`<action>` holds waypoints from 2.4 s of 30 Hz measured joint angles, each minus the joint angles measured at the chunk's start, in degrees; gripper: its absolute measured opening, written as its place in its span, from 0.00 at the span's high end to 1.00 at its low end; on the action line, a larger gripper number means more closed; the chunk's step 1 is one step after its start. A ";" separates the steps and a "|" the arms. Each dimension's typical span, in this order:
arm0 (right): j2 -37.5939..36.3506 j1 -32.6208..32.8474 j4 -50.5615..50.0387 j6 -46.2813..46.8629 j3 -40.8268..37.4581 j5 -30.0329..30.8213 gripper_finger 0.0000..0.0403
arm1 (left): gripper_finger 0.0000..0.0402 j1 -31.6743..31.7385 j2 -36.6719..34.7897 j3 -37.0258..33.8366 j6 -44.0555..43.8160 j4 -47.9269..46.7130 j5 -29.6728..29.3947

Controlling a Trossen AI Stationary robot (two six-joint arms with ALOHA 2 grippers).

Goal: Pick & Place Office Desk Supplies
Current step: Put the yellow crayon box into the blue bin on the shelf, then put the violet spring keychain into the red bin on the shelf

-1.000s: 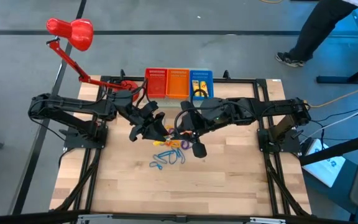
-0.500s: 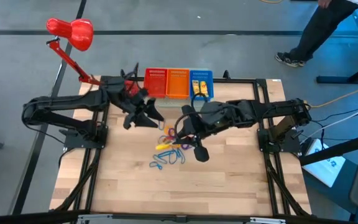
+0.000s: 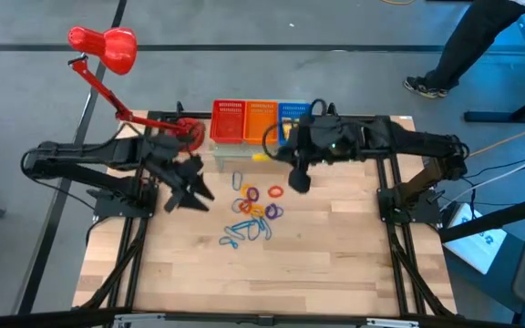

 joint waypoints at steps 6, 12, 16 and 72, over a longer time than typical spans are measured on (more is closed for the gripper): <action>0.05 -5.95 -9.17 10.60 0.00 4.13 0.88 | 0.41 -9.42 -0.16 -0.02 0.16 -12.01 -11.45; 0.74 -13.08 -13.57 13.70 0.00 9.21 0.88 | 0.41 -14.60 -0.93 -2.50 -2.32 -13.10 -21.92; 0.90 -16.94 -13.77 10.44 0.00 10.01 0.88 | 0.41 -17.15 -1.56 -5.47 -4.54 -12.17 -25.12; 6.44 -18.72 -15.43 2.50 -0.02 10.52 0.36 | 0.41 -22.27 -7.32 -16.24 -3.01 3.17 -45.80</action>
